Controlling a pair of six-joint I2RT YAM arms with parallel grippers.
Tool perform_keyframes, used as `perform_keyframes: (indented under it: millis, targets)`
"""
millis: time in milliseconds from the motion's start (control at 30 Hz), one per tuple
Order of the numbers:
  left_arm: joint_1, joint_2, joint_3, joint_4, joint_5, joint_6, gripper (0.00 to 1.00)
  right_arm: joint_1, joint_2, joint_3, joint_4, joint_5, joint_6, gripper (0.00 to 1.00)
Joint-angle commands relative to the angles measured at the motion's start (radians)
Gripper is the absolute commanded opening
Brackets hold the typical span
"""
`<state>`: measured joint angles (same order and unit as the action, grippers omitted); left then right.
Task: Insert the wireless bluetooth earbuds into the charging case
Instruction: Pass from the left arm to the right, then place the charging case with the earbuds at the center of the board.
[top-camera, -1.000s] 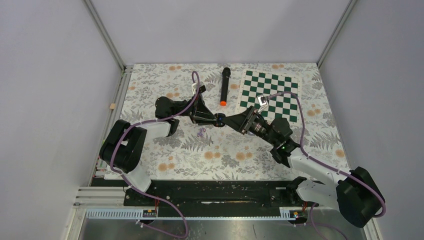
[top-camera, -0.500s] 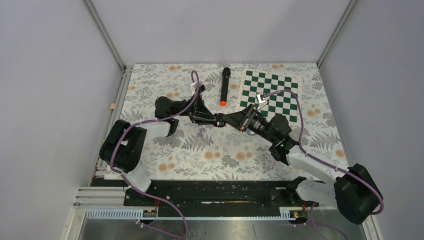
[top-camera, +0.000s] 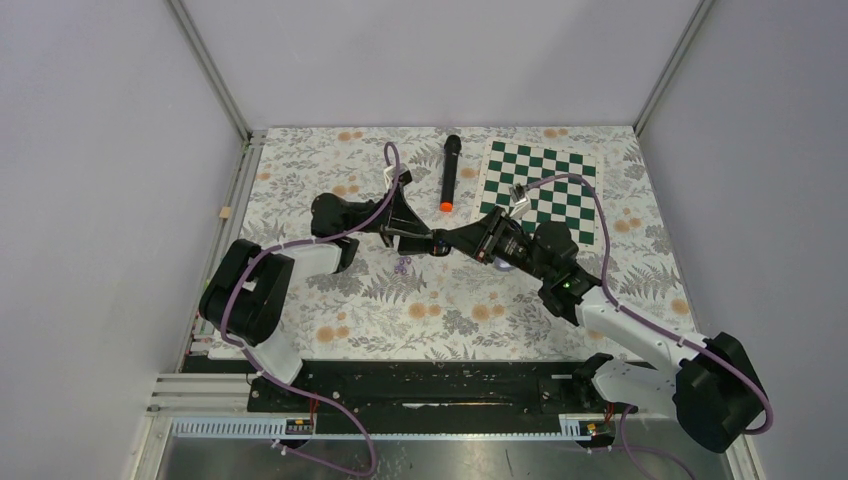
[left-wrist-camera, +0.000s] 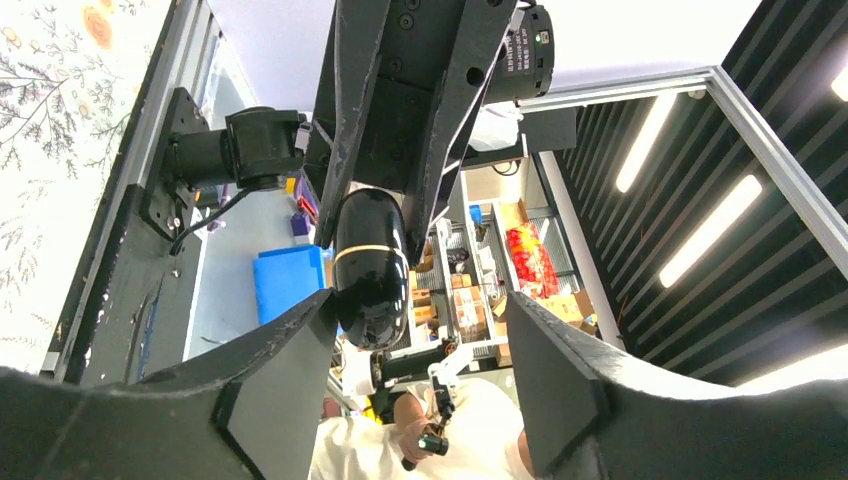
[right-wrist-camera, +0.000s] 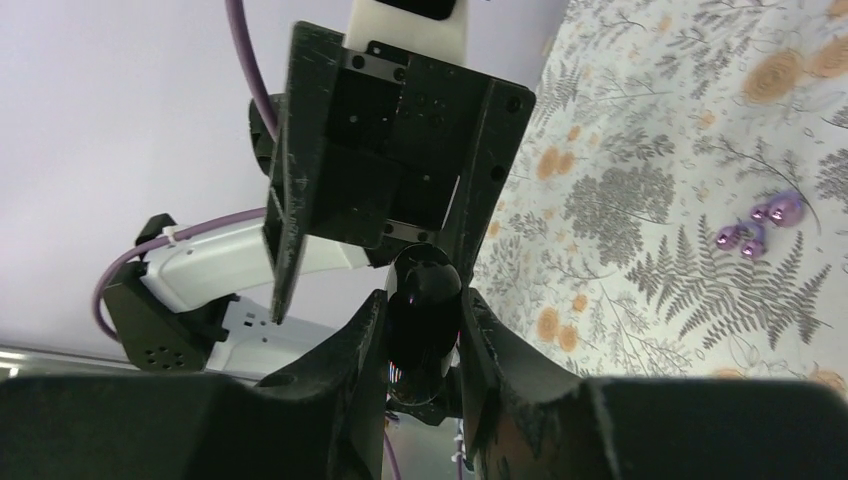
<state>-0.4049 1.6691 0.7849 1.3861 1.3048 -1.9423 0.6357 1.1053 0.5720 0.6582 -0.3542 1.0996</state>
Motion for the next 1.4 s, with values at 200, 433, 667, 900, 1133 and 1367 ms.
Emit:
perform_keyframes:
  millis: [200, 433, 667, 900, 1133, 1367]
  targets:
    - [0.008, -0.006, 0.053, 0.039, -0.014, 0.01, 0.97, 0.001, -0.049, 0.055, -0.164, 0.07, -0.092, 0.04]
    - [0.315, -0.14, 0.011, -0.354, -0.021, 0.286, 0.99, -0.004, -0.106, 0.106, -0.415, 0.208, -0.242, 0.02]
    - [0.352, -0.344, 0.371, -1.989, -0.715, 1.371, 0.99, -0.006, 0.117, 0.218, -0.376, 0.208, -0.251, 0.01]
    - [0.357, -0.506, 0.205, -1.956, -0.872, 1.239, 0.99, 0.004, 0.481, 0.465, -0.343, 0.238, -0.26, 0.0]
    - [0.357, -0.623, 0.126, -1.997, -0.962, 1.218, 0.99, 0.02, 0.784, 0.729, -0.425, 0.26, -0.26, 0.0]
    - [0.357, -0.574, 0.122, -2.006, -0.856, 1.235, 0.99, 0.037, 0.978, 0.944, -0.555, 0.283, -0.296, 0.13]
